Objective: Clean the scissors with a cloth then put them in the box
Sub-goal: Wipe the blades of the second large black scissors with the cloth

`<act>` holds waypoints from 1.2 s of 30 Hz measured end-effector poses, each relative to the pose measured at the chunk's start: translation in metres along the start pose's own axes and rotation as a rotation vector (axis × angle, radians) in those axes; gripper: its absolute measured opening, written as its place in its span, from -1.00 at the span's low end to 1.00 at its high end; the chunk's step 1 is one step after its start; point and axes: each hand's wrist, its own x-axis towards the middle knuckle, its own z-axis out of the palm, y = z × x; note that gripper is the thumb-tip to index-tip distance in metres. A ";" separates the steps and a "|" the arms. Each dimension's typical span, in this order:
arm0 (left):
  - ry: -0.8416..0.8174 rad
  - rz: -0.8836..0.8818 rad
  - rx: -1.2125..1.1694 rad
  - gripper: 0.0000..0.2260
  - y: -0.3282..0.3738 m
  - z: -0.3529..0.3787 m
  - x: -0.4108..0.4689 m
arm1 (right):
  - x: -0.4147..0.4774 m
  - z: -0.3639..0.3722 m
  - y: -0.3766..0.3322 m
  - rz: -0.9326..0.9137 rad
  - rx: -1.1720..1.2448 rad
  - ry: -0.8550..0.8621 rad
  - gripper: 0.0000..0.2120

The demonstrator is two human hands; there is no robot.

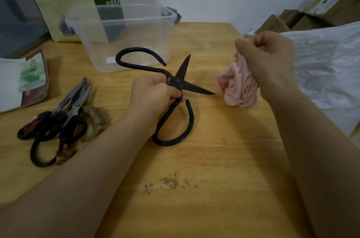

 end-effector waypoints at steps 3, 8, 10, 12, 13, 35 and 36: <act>-0.010 0.016 0.017 -0.78 -0.001 -0.001 0.000 | 0.003 -0.002 0.001 -0.070 -0.176 0.110 -0.83; -0.043 0.038 0.028 -0.78 -0.002 0.001 0.000 | -0.020 0.023 -0.002 -0.180 -0.271 -0.359 -0.82; -0.071 0.053 0.030 -0.77 -0.002 0.002 -0.002 | -0.025 0.037 0.002 -0.307 -0.356 -0.466 -0.84; -0.093 0.069 0.037 -0.75 -0.002 0.004 -0.003 | -0.026 0.045 0.006 -0.345 -0.383 -0.478 -0.86; -0.095 0.078 0.048 -0.74 -0.002 0.004 -0.003 | -0.026 0.048 0.008 -0.350 -0.403 -0.468 -0.88; -0.073 0.096 0.108 -0.74 -0.006 0.005 -0.002 | -0.021 0.046 0.012 -0.313 -0.300 -0.665 -0.91; -0.074 0.096 0.104 -0.74 -0.006 0.005 -0.002 | -0.021 0.046 0.012 -0.306 -0.306 -0.670 -0.89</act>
